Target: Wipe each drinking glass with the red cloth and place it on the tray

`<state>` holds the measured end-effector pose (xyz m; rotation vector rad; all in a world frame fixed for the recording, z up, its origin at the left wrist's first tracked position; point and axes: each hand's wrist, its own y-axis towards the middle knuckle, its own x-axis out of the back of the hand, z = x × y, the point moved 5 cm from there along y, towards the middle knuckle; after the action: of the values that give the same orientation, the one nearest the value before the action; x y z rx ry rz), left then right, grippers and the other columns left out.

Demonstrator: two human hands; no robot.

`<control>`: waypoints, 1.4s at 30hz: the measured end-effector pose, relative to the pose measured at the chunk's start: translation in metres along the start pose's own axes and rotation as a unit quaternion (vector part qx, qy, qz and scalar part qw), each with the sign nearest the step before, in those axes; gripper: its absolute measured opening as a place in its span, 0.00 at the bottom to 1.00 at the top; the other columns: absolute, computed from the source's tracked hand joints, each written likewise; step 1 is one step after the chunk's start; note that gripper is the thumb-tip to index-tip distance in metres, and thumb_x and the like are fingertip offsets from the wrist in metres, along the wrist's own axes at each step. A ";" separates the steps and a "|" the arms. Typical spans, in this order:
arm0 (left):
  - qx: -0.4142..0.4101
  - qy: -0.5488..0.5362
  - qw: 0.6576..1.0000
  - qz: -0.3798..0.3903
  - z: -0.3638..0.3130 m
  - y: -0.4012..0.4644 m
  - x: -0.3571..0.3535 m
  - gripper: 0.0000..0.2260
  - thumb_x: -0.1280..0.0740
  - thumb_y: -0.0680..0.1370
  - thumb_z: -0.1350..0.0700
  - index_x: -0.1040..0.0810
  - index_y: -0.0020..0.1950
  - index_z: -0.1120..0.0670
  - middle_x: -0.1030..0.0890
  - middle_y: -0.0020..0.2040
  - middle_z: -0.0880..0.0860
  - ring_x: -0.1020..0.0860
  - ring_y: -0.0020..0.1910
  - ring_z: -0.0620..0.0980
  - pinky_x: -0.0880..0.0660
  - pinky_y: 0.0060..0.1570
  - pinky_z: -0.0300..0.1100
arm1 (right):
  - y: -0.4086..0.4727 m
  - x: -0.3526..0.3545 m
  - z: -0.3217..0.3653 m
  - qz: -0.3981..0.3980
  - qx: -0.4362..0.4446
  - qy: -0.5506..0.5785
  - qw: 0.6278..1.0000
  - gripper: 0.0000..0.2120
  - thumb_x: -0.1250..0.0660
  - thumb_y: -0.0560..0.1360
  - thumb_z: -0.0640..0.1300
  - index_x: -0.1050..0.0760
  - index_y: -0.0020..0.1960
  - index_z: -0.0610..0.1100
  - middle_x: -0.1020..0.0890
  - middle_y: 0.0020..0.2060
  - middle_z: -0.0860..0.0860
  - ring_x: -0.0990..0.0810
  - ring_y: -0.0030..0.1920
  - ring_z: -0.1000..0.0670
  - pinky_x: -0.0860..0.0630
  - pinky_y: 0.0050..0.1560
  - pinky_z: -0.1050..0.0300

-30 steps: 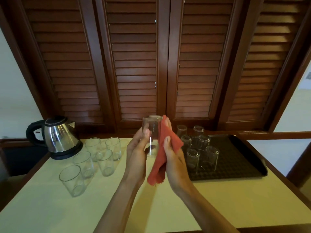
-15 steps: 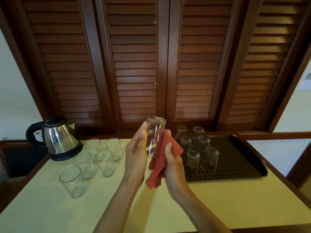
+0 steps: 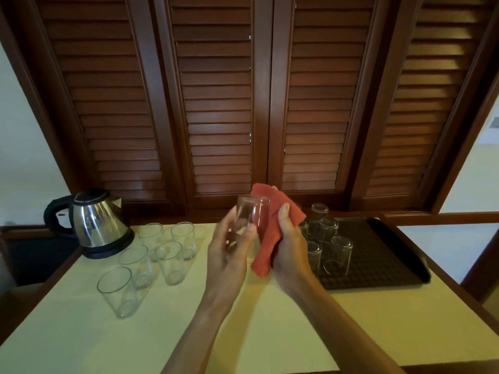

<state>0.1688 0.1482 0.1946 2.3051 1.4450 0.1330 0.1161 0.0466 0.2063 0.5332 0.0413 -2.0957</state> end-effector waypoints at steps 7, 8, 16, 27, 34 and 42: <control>0.023 -0.050 0.998 0.031 -0.010 0.009 0.003 0.20 0.39 0.81 0.44 0.21 0.70 0.48 0.14 0.60 0.50 0.16 0.59 0.51 0.19 0.56 0.43 | -0.018 -0.009 0.002 0.067 0.096 -0.134 0.984 0.21 0.43 0.80 0.59 0.30 0.72 0.65 0.22 0.68 0.57 0.25 0.70 0.51 0.27 0.70 0.42; 0.039 -0.048 0.997 0.049 -0.007 0.001 0.000 0.20 0.40 0.81 0.44 0.21 0.71 0.46 0.15 0.62 0.49 0.17 0.61 0.52 0.20 0.59 0.47 | -0.011 -0.010 0.013 0.072 0.122 -0.151 0.978 0.25 0.45 0.81 0.55 0.37 0.78 0.59 0.29 0.74 0.61 0.32 0.75 0.56 0.33 0.76 0.46; 0.085 -0.125 0.988 0.041 -0.001 0.012 0.014 0.24 0.39 0.82 0.38 0.21 0.71 0.49 0.17 0.66 0.53 0.20 0.68 0.52 0.24 0.67 0.52 | -0.039 -0.020 -0.008 0.151 0.175 -0.234 0.945 0.27 0.44 0.83 0.59 0.45 0.80 0.58 0.46 0.79 0.67 0.47 0.79 0.64 0.43 0.75 0.69; 0.079 -0.204 0.974 0.060 -0.006 0.007 0.012 0.26 0.32 0.76 0.42 0.22 0.72 0.52 0.16 0.61 0.57 0.17 0.59 0.53 0.20 0.57 0.49 | -0.025 -0.022 0.006 0.166 0.159 -0.202 0.952 0.31 0.43 0.82 0.58 0.47 0.81 0.52 0.34 0.74 0.69 0.32 0.74 0.58 0.33 0.73 0.58; 0.109 -0.277 0.954 0.037 -0.011 0.010 0.017 0.21 0.41 0.82 0.47 0.20 0.69 0.54 0.18 0.67 0.58 0.20 0.68 0.55 0.25 0.64 0.51 | -0.043 -0.034 -0.003 0.216 0.237 -0.274 0.906 0.26 0.41 0.84 0.52 0.42 0.79 0.49 0.44 0.81 0.53 0.49 0.82 0.50 0.50 0.81 0.52; 0.131 -0.301 0.943 0.052 -0.005 -0.003 0.006 0.19 0.38 0.81 0.48 0.19 0.68 0.53 0.17 0.66 0.57 0.19 0.66 0.53 0.18 0.58 0.47 | -0.035 -0.048 0.018 0.197 0.298 -0.357 0.863 0.26 0.40 0.83 0.41 0.41 0.80 0.45 0.43 0.81 0.56 0.49 0.81 0.53 0.54 0.81 0.42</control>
<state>0.1675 0.1564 0.1976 2.3227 1.0674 -0.7152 0.1034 0.1007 0.2350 0.0617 -1.0824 -1.7491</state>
